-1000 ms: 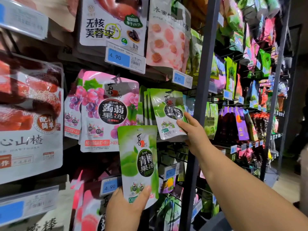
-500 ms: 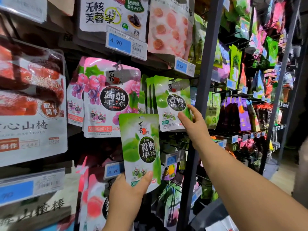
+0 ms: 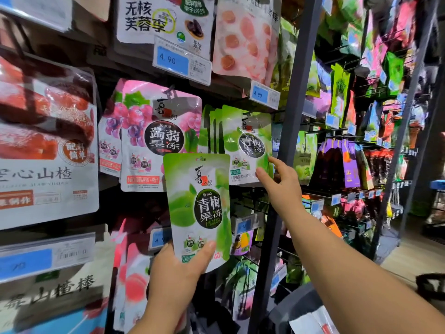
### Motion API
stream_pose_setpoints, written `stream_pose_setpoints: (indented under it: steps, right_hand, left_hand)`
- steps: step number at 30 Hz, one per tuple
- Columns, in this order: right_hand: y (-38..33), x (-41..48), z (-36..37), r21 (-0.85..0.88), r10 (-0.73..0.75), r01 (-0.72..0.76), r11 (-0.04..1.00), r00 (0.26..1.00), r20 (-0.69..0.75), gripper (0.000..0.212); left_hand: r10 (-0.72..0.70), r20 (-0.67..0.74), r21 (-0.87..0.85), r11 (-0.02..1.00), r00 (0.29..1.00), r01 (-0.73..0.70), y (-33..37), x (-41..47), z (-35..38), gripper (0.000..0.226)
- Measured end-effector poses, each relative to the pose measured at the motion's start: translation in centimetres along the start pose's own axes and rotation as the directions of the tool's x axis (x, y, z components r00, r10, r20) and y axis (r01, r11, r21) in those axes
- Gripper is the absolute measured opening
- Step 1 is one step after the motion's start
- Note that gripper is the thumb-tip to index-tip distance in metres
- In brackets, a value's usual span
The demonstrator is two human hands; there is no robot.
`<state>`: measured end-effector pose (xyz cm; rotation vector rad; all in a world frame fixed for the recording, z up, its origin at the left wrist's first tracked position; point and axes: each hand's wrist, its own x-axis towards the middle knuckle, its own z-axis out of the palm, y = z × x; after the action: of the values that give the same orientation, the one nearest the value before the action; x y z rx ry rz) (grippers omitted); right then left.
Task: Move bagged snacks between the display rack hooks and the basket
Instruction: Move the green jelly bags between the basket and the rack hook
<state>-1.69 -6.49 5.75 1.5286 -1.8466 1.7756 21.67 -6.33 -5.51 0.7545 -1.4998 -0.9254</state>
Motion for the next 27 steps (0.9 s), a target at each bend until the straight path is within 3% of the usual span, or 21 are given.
stream_pose_setpoints:
  steps: [3, 8, 13, 17, 19, 20, 21, 27]
  right_hand:
    - [-0.4, -0.4, -0.5, -0.113, -0.096, 0.090, 0.990, 0.994, -0.055, 0.045]
    - [-1.3, -1.2, -1.5, -0.074, -0.141, 0.137, 0.988, 0.988, -0.056, 0.009]
    - [-3.0, -2.3, -2.5, 0.209, -0.095, 0.071, 0.975, 0.990, 0.107, 0.026]
    - [-3.1, -2.6, -3.0, 0.254, -0.068, -0.006, 0.967, 0.957, 0.282, 0.010]
    - [-2.7, -2.4, -3.0, 0.272, -0.051, -0.047, 0.961, 0.938, 0.342, 0.068]
    - [-2.6, -2.2, -3.0, 0.323, -0.045, -0.082, 0.943, 0.929, 0.366, 0.088]
    - [-2.6, -2.1, -3.1, 0.373, -0.047, -0.102, 0.922, 0.928, 0.371, 0.093]
    - [-2.4, -0.2, -3.7, 0.542, -0.019, -0.135, 0.829, 0.963, 0.269, 0.065]
  left_hand:
    - [0.018, 0.006, -0.040, 0.999, 1.000, -0.018, 0.7, -0.4, -0.1, 0.020]
    - [0.004, 0.018, -0.101, 0.995, 1.000, -0.002, 2.1, -0.1, 0.3, 0.032]
    - [-0.008, 0.083, -0.146, 0.989, 0.997, 0.020, 4.5, 1.1, 1.8, 0.008]
    - [-0.014, 0.142, -0.213, 0.976, 0.990, 0.045, 6.2, 2.5, 3.9, 0.010]
    - [0.001, 0.160, -0.235, 0.971, 0.987, 0.037, 6.9, 3.3, 4.9, 0.016]
    - [0.014, 0.163, -0.232, 0.973, 0.986, 0.024, 7.2, 3.8, 5.4, 0.020]
    - [0.029, 0.161, -0.217, 0.976, 0.987, 0.006, 7.4, 4.3, 5.8, 0.023]
    - [0.099, 0.136, 0.007, 0.995, 0.986, -0.101, 9.7, 6.8, 7.6, 0.041]
